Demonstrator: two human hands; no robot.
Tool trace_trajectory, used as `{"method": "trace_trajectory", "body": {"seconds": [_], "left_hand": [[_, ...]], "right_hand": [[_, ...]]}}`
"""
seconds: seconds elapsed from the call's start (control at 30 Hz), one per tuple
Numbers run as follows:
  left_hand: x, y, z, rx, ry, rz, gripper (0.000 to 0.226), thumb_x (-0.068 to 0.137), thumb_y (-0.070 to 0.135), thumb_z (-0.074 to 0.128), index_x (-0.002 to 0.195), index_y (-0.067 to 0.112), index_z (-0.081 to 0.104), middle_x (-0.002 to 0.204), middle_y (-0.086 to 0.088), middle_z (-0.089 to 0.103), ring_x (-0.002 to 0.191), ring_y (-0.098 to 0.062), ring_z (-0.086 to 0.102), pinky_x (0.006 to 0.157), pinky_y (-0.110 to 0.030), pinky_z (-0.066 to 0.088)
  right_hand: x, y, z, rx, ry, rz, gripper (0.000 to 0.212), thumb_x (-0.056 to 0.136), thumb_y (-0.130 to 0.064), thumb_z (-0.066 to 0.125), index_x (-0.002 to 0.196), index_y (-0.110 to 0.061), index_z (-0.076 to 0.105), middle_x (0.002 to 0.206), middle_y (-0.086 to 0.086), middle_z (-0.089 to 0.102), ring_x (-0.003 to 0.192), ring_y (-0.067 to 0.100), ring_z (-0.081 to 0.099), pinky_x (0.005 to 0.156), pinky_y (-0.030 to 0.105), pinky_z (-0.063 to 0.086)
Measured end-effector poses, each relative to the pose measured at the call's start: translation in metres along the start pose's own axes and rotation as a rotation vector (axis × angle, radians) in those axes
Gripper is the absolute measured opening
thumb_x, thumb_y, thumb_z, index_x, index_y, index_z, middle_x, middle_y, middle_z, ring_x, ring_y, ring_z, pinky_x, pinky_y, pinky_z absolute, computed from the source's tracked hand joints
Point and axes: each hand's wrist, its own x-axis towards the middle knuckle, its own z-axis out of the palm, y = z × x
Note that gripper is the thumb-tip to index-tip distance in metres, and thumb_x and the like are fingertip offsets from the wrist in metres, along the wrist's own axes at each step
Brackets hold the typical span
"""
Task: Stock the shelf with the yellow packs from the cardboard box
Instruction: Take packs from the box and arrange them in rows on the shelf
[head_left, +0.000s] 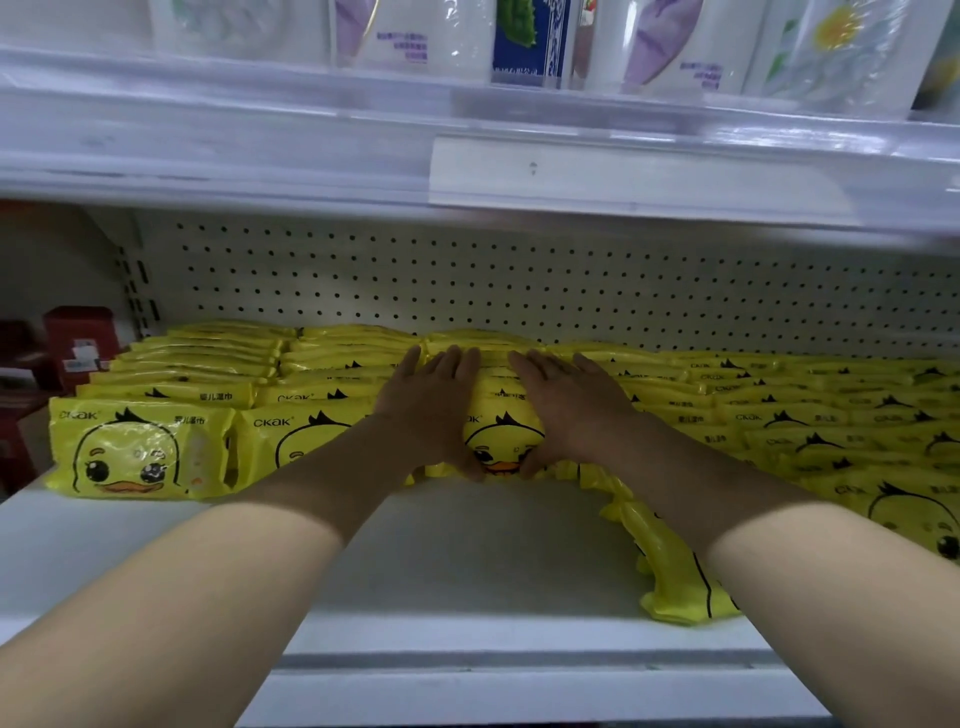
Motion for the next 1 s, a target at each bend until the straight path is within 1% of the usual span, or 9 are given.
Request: {"method": "trace_trajectory", "body": {"seconds": [0.13,0.2,0.27,0.37,0.6,0.67,0.8,0.93,1.0], "left_hand": [[-0.004,-0.008,-0.009,-0.114,-0.048,0.051,0.153,0.052,0.080,0.072,0.152,0.014,-0.023,0.163,-0.004,-0.014,0.150,-0.014,-0.010,0.122,-0.042,-0.008],[-0.001,-0.020,-0.014,-0.205,-0.066,0.028,0.151,0.051,0.085,0.067,0.153,0.016,-0.021,0.163,-0.001,-0.014,0.150,-0.012,-0.010,0.122,-0.040,-0.008],[0.004,-0.029,-0.017,-0.248,-0.128,0.022,0.146,0.055,0.085,0.064,0.153,0.017,-0.020,0.163,0.000,-0.014,0.150,-0.011,-0.010,0.122,-0.039,-0.008],[0.010,-0.029,-0.017,-0.273,-0.209,0.040,0.138,0.060,0.084,0.061,0.154,0.020,-0.017,0.164,0.001,-0.013,0.150,-0.011,-0.010,0.122,-0.038,-0.008],[0.023,-0.026,-0.017,-0.263,-0.297,0.027,0.136,0.054,0.091,0.051,0.156,0.026,-0.010,0.164,0.004,-0.009,0.150,-0.013,-0.008,0.121,-0.037,-0.009],[0.019,-0.029,-0.020,-0.295,-0.283,0.028,0.130,0.062,0.087,0.055,0.156,0.025,-0.011,0.164,0.005,-0.010,0.150,-0.013,-0.008,0.121,-0.038,-0.009],[-0.012,-0.057,-0.033,-0.321,-0.224,-0.012,0.125,0.069,0.075,0.064,0.156,0.025,-0.011,0.164,0.006,-0.008,0.150,-0.014,-0.004,0.119,-0.035,-0.009],[-0.057,-0.103,-0.038,-0.292,-0.218,-0.114,0.125,0.069,0.063,0.074,0.156,0.026,-0.008,0.164,0.005,-0.004,0.150,-0.018,-0.005,0.119,-0.035,-0.005],[-0.075,-0.128,-0.030,-0.248,-0.213,-0.128,0.133,0.062,0.068,0.076,0.156,0.027,-0.009,0.164,0.005,-0.005,0.150,-0.016,-0.008,0.117,-0.034,-0.011]], "right_hand": [[-0.010,0.018,-0.007,0.175,-0.074,-0.054,0.141,0.060,-0.080,0.071,0.156,-0.027,-0.018,0.166,-0.003,-0.011,0.153,0.015,-0.008,0.124,0.040,-0.006],[-0.014,0.031,-0.011,0.317,-0.072,0.012,0.121,0.070,-0.089,0.045,0.156,-0.032,-0.017,0.166,-0.005,-0.009,0.153,0.016,-0.005,0.124,0.039,-0.004],[-0.014,0.040,-0.013,0.451,-0.075,0.113,0.094,0.080,-0.085,0.015,0.157,-0.038,-0.011,0.167,-0.006,-0.005,0.154,0.018,-0.004,0.124,0.040,-0.003],[-0.010,0.042,-0.012,0.582,-0.115,0.195,0.074,0.089,-0.077,0.002,0.155,-0.046,-0.006,0.167,-0.009,-0.004,0.153,0.025,-0.011,0.121,0.044,-0.004],[0.003,0.035,-0.001,0.501,-0.108,0.118,0.079,0.083,-0.083,-0.005,0.154,-0.050,-0.005,0.166,-0.010,-0.003,0.153,0.022,-0.011,0.122,0.044,-0.007],[0.003,0.033,-0.003,0.495,-0.074,0.109,0.081,0.083,-0.084,-0.004,0.155,-0.047,-0.005,0.167,-0.006,-0.001,0.153,0.016,-0.008,0.124,0.043,-0.008],[-0.012,0.012,-0.025,0.484,-0.049,0.073,0.071,0.094,-0.072,0.010,0.157,-0.041,-0.003,0.167,-0.005,-0.003,0.153,0.012,-0.007,0.120,0.035,-0.010],[-0.019,-0.027,-0.039,0.420,-0.020,0.002,0.079,0.095,-0.072,0.024,0.159,-0.034,-0.004,0.167,-0.005,-0.002,0.153,0.012,-0.007,0.121,0.035,-0.009],[-0.013,-0.049,-0.038,0.376,0.009,-0.033,0.085,0.093,-0.074,0.029,0.159,-0.031,-0.003,0.167,-0.003,-0.001,0.153,0.013,-0.006,0.122,0.037,-0.008]]}}
